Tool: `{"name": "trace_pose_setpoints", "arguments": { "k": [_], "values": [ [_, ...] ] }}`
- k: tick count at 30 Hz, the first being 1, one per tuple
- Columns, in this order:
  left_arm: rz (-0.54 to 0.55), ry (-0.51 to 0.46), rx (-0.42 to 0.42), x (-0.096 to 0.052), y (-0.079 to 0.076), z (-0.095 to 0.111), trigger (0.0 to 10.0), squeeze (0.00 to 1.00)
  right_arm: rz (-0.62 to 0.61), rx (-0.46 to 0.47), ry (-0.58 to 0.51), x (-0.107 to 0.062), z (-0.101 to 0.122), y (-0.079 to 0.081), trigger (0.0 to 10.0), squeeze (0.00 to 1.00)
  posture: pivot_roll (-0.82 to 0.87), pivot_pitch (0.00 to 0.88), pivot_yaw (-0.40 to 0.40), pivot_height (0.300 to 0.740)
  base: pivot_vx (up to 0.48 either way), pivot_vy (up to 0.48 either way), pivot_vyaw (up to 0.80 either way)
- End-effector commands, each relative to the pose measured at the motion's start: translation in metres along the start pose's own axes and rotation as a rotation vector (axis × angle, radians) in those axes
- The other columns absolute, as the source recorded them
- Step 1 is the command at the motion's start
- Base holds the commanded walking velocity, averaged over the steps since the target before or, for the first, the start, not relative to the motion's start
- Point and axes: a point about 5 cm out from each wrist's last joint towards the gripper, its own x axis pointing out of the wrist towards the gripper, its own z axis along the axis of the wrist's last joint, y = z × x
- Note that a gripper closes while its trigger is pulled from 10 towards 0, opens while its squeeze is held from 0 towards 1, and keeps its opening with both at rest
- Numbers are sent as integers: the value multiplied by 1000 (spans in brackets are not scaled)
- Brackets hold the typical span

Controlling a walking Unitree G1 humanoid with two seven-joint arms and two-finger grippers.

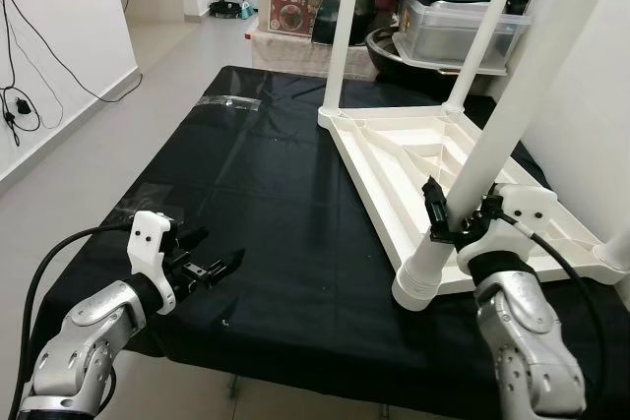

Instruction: Building children table

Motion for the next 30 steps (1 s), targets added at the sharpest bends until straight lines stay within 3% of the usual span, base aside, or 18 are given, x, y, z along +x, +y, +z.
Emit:
{"name": "trace_pose_setpoints", "arguments": {
  "k": [1,9,10,12,13,21,24,25,26,28,29,30],
  "values": [
    [-12,14,2,2,-3,-5,10000,0,-7,-9,61,2,-3,-26,10000,1000,71,0,-82,740,0,0,0],
    [-17,13,3,4,-3,-5,10000,0,131,-16,120,16,-1,-38,10000,1000,74,0,-86,740,0,0,0],
    [-19,13,5,4,-3,-5,10000,0,268,-6,130,22,2,-39,10000,263,77,0,-89,740,0,0,0],
    [-20,14,6,5,-3,-5,10000,0,318,-2,131,24,4,-40,10000,263,77,0,-89,740,0,0,0],
    [-22,15,7,5,-3,-6,10000,0,421,12,138,29,7,-46,10000,0,83,0,-93,740,0,0,0],
    [-24,13,8,6,-4,-6,10000,0,530,-4,167,39,4,-56,10000,0,94,0,-100,740,0,0,0],
    [-24,14,10,6,-4,-6,10000,0,595,-26,214,43,-3,-61,9020,0,102,0,-106,740,0,0,0],
    [-24,14,10,6,-4,-6,10000,0,595,-26,214,43,-3,-61,9020,0,102,0,-106,740,0,0,0],
    [-23,15,12,6,-4,-7,10000,0,617,-32,236,45,-6,-63,10000,0,103,0,-107,740,0,0,0],
    [-22,16,12,5,-4,-7,10000,0,635,-31,251,46,-9,-64,10000,0,108,0,-110,740,0,0,0],
    [-22,17,12,5,-4,-7,10000,0,651,-35,265,46,-12,-65,6902,0,110,0,-113,740,0,0,0],
    [-22,17,12,5,-4,-8,10000,0,669,-35,272,48,-14,-66,6902,0,110,0,-113,740,0,0,0]
  ]
}}
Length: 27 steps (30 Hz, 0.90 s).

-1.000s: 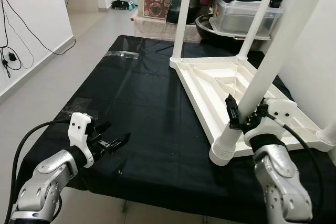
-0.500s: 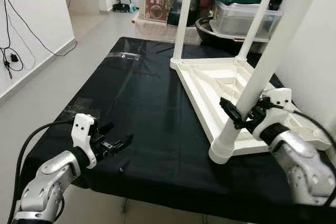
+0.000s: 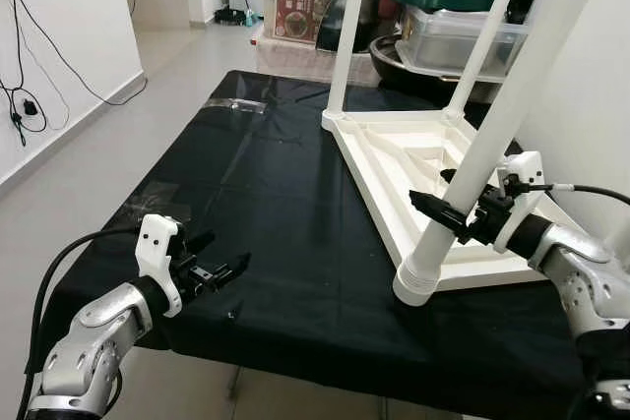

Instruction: Building children table

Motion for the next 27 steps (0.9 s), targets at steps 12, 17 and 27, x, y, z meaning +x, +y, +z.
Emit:
{"name": "trace_pose_setpoints", "arguments": {
  "k": [12,17,27],
  "values": [
    [-6,12,9,1,-2,-3,10000,0,-8,24,24,-8,-14,-16,0,0,111,0,-116,740,0,0,0],
    [-12,13,8,2,-3,-4,10000,0,-50,58,-15,-8,-15,-19,0,0,107,0,-113,740,0,0,0],
    [-14,14,7,1,-4,-4,10000,0,-490,105,8,6,-35,-15,0,0,104,0,-117,740,0,0,0]
  ]
}}
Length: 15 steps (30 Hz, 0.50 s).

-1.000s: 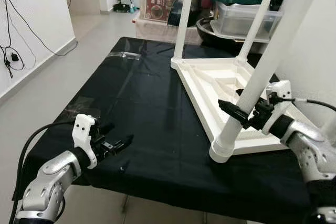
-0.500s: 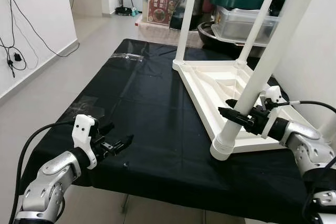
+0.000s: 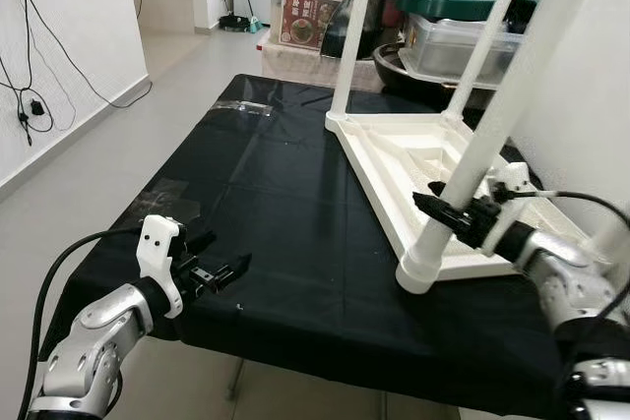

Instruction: Building children table

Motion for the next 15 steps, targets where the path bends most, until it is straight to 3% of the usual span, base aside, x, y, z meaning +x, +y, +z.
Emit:
{"name": "trace_pose_setpoints", "arguments": {
  "k": [1,2,4,5,7,8,9,10,11,12,15],
  "values": [
    [-7,8,7,1,-2,-2,10000,0,-191,25,63,-13,-13,-19,0,0,104,0,-117,740,0,0,0],
    [-3,10,5,-1,-2,-3,10000,0,-403,50,82,-14,-22,-12,0,0,108,0,-117,740,0,0,0],
    [-3,10,5,-1,-2,-3,10000,0,-403,50,82,-14,-22,-12,0,0,108,0,-117,740,0,0,0],
    [0,10,2,-1,-2,-3,10000,0,-565,68,95,-19,-28,2,0,0,106,0,-114,740,0,0,0],
    [0,10,2,-1,-2,-3,10000,0,-565,68,95,-19,-28,2,0,0,106,0,-114,740,0,0,0],
    [3,11,1,-2,-2,-3,10000,0,-667,84,103,-23,-33,21,0,0,108,0,-109,740,0,0,0],
    [3,11,1,-2,-2,-3,10000,0,-667,84,103,-23,-33,21,0,0,108,0,-109,740,0,0,0],
    [4,9,-2,-1,-2,-3,10000,0,-723,84,105,-24,-33,42,0,0,105,0,-107,740,0,0,0],
    [4,9,-2,-1,-2,-3,10000,0,-723,84,105,-24,-33,42,0,0,105,0,-107,740,0,0,0],
    [5,6,-4,0,-2,-2,10000,0,-747,71,87,-23,-27,56,0,0,101,0,-107,740,0,0,0],
    [7,3,-5,1,-2,-2,10000,0,-765,67,71,-21,-22,66,0,0,97,0,-106,740,0,0,0]
  ]
}}
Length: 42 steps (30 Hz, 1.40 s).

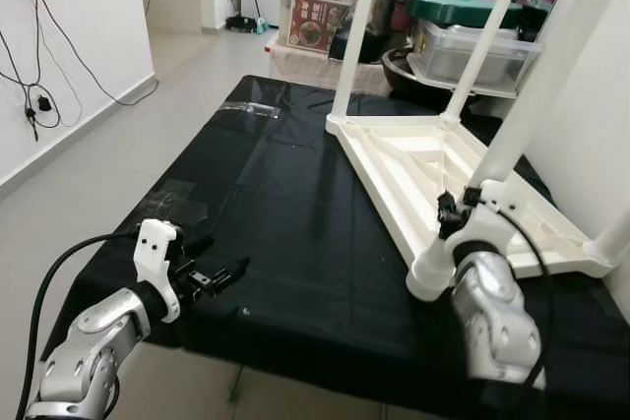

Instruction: Building children table

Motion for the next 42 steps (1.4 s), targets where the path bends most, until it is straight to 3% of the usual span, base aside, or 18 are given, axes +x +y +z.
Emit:
{"name": "trace_pose_setpoints", "arguments": {
  "k": [1,3,4,5,6,7,8,9,13,14,15,16,19,21,24,28,32,42],
  "values": [
    [-5,0,-1,5,-3,0,10000,0,-55,-30,62,-3,-9,-2,0,0,98,0,-108,740,0,0,0],
    [-5,-3,-3,6,-3,0,10000,0,-41,-21,62,-2,-6,2,0,0,94,0,-106,740,0,0,0],
    [-5,-5,-5,7,-4,0,10000,0,-10,-23,61,-2,-3,7,3490,0,94,0,-106,740,0,0,0],
    [-5,-5,-5,7,-4,0,10000,0,-10,-23,61,-2,-3,7,3490,0,94,0,-106,740,0,0,0],
    [-7,-6,-7,7,-5,0,10000,0,22,-12,64,-2,-1,11,10000,0,90,0,-105,740,0,0,0],
    [-9,-6,-9,8,-5,-1,10000,0,59,-15,43,-2,6,13,10000,310,90,0,-105,740,0,0,0],
    [-9,-6,-9,8,-5,-1,10000,0,59,-15,43,-2,6,13,10000,310,90,0,-105,740,0,0,0],
    [-12,-3,-10,8,-5,-2,10000,0,87,13,9,1,19,7,10000,1000,90,0,-105,740,0,0,0],
    [-13,-3,-8,8,-4,-1,10000,0,123,-37,-21,9,39,-5,10000,1000,79,0,-101,740,0,0,0],
    [-14,-3,-8,9,-4,-1,10000,0,132,-24,-39,13,46,-10,10000,769,76,0,-99,740,0,0,0],
    [-14,-3,-7,9,-4,-1,10000,0,131,-11,-49,15,52,-13,10000,769,76,0,-99,740,0,0,0],
    [-15,-2,-7,9,-4,-1,10000,0,191,-21,-85,17,61,-14,10000,0,75,0,-97,740,0,0,0],
    [-16,-1,-8,9,-4,-2,10000,0,237,-34,-109,17,67,-14,10000,0,75,0,-97,740,0,0,0],
    [-22,0,-9,10,-6,-3,10000,0,699,-126,-239,-5,86,0,10000,0,74,0,-96,740,0,0,0],
    [-31,1,-7,13,-8,-3,10000,0,959,-239,-185,-16,69,5,10000,0,88,0,-101,740,0,0,0],
    [-34,-1,-6,14,-8,-2,10000,0,1032,-276,-147,-17,59,10,10000,0,99,0,-109,740,0,0,0],
    [-24,-6,-4,10,-6,-1,10000,0,1318,-236,-147,-43,53,38,10000,0,113,0,-119,740,0,0,0],
    [-23,-3,-3,9,-6,-2,10000,0,1340,-197,-135,-31,51,46,10000,0,124,0,-129,740,0,0,0]
  ]
}}
